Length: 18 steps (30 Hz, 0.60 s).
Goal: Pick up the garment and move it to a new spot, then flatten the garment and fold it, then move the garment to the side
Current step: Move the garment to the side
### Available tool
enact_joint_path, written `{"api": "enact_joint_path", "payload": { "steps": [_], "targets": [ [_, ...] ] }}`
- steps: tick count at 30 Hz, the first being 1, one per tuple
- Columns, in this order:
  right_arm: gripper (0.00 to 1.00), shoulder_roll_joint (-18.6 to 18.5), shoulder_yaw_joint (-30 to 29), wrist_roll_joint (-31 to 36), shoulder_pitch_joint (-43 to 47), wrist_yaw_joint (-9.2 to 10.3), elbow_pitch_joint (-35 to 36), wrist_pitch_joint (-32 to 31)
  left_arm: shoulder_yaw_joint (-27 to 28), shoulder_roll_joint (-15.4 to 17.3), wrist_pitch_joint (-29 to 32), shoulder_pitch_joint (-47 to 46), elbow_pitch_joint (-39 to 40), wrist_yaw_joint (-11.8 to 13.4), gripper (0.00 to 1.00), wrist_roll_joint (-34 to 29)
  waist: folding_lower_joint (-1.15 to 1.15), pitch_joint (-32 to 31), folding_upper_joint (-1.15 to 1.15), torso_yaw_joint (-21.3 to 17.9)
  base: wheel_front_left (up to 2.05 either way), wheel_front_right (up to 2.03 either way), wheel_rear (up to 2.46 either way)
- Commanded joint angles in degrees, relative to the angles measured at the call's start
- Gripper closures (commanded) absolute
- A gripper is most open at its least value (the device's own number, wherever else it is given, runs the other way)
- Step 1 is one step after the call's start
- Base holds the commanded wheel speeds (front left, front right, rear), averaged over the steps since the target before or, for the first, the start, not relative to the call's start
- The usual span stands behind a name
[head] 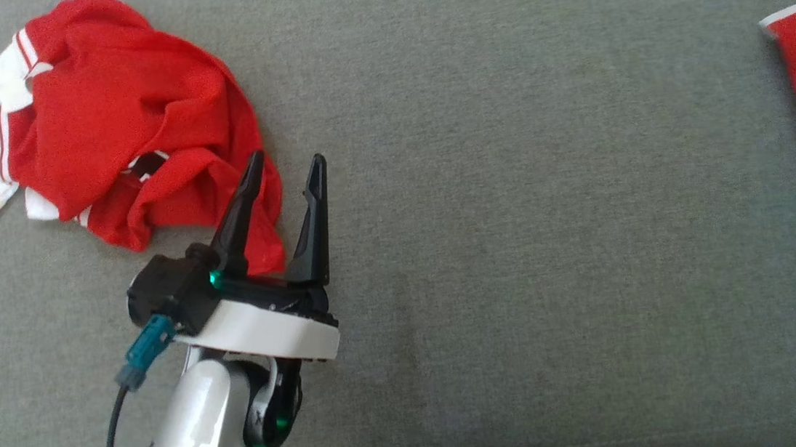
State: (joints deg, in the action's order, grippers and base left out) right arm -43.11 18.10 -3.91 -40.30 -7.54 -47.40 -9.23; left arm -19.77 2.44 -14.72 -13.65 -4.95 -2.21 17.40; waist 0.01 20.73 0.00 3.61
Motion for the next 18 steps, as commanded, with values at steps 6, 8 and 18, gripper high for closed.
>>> {"api": "enact_joint_path", "payload": {
  "steps": [6,8,18],
  "targets": [
    [1.00,-3.38,-5.31,3.52,-1.33,0.05,-2.84,1.31,1.52,0.43,-0.28,-2.56,2.03,-0.21,0.00,0.31,-0.01,1.86,0.00,0.96,0.00,0.00,0.00],
    [1.00,-2.84,-6.78,4.35,-1.39,0.05,-3.74,1.24,1.59,0.43,-0.28,-2.56,1.96,-0.24,0.00,0.25,-0.01,1.96,0.00,0.92,0.00,0.00,0.00],
    [0.00,2.09,-14.99,7.42,-1.62,0.05,-4.43,1.79,2.10,0.43,-0.28,-2.66,1.06,-0.32,0.00,0.11,-0.01,0.33,0.00,-0.25,0.00,0.00,0.00]
  ]
}}
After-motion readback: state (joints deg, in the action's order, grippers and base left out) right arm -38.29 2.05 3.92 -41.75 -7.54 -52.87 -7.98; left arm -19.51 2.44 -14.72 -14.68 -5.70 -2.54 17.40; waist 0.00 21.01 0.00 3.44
